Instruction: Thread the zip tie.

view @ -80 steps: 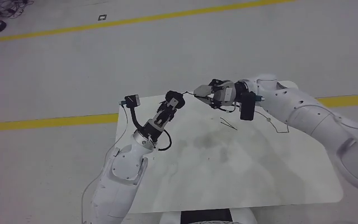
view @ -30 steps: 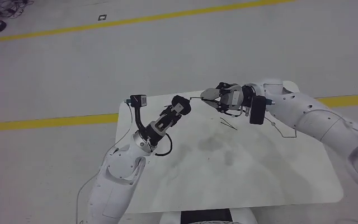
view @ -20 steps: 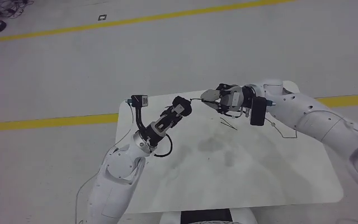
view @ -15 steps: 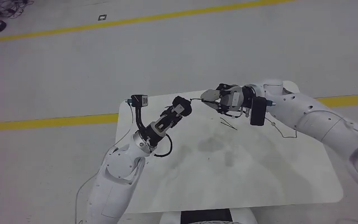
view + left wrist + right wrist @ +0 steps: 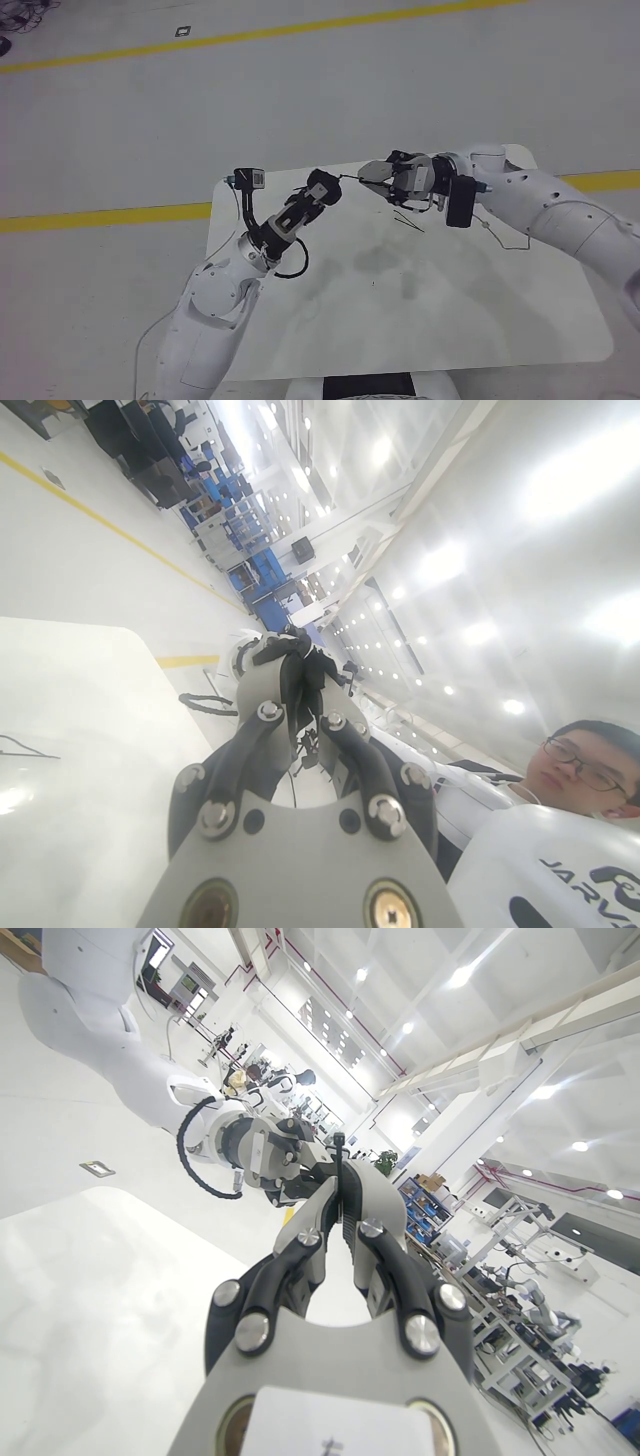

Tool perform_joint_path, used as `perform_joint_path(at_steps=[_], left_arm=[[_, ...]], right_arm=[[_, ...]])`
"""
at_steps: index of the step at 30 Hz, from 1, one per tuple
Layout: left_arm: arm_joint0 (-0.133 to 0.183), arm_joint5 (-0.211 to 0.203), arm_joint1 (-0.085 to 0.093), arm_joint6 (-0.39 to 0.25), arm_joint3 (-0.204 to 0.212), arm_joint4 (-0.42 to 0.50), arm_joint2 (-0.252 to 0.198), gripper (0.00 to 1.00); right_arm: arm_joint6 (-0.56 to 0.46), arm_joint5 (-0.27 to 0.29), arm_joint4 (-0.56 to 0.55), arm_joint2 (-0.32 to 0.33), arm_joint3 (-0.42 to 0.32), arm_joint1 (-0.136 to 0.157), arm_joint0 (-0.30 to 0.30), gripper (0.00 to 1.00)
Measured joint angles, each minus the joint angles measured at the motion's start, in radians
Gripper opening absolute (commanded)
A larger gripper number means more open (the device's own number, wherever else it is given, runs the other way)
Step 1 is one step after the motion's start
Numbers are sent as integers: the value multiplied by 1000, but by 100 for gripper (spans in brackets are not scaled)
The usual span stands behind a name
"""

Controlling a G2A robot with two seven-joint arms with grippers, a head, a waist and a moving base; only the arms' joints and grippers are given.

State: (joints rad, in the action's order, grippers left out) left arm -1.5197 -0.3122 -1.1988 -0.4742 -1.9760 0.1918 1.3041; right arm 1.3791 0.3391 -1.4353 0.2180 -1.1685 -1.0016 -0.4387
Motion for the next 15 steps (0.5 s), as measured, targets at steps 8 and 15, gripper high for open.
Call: perform_joint_path(at_steps=[8, 15], left_arm=[[-6, 10, 5, -34, -7, 58, 5, 0], [-9, 14, 10, -63, -10, 91, 3, 0]], right_arm=[[11, 1, -40, 43, -7, 9, -22, 0], [11, 1, -35, 40, -17, 10, -26, 0]])
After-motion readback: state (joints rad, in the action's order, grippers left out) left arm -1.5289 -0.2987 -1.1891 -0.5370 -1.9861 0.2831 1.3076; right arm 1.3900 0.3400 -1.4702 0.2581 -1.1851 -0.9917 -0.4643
